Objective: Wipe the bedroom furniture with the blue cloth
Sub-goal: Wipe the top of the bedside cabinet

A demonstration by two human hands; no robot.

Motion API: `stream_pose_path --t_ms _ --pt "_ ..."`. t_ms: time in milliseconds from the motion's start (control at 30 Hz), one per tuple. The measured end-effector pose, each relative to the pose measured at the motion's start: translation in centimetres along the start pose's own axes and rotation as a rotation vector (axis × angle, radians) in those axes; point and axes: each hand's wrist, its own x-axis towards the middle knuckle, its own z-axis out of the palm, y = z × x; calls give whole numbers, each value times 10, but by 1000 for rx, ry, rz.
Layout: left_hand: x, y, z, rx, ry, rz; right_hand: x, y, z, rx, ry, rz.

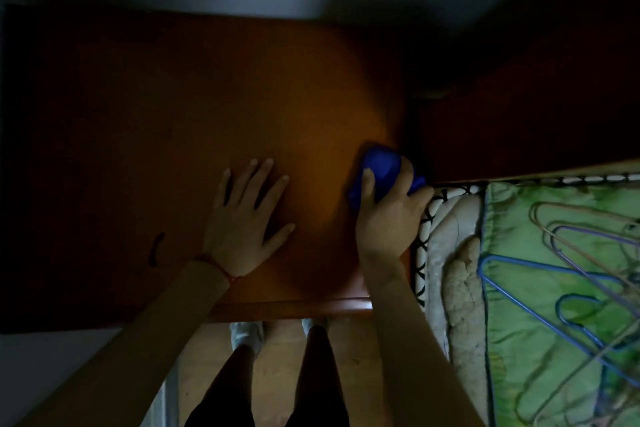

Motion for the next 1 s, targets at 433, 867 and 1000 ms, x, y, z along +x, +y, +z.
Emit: stream_pose_path --t_ms 433,867,1000 --pt "10 -2 0 20 19 -16 46 -32 14 -39 -26 -117" --pt "58 -25 -11 -8 54 -30 95 -69 27 -85 -25 -59" --pt "60 -26 -12 4 37 -40 99 -73 28 -82 -16 -34"
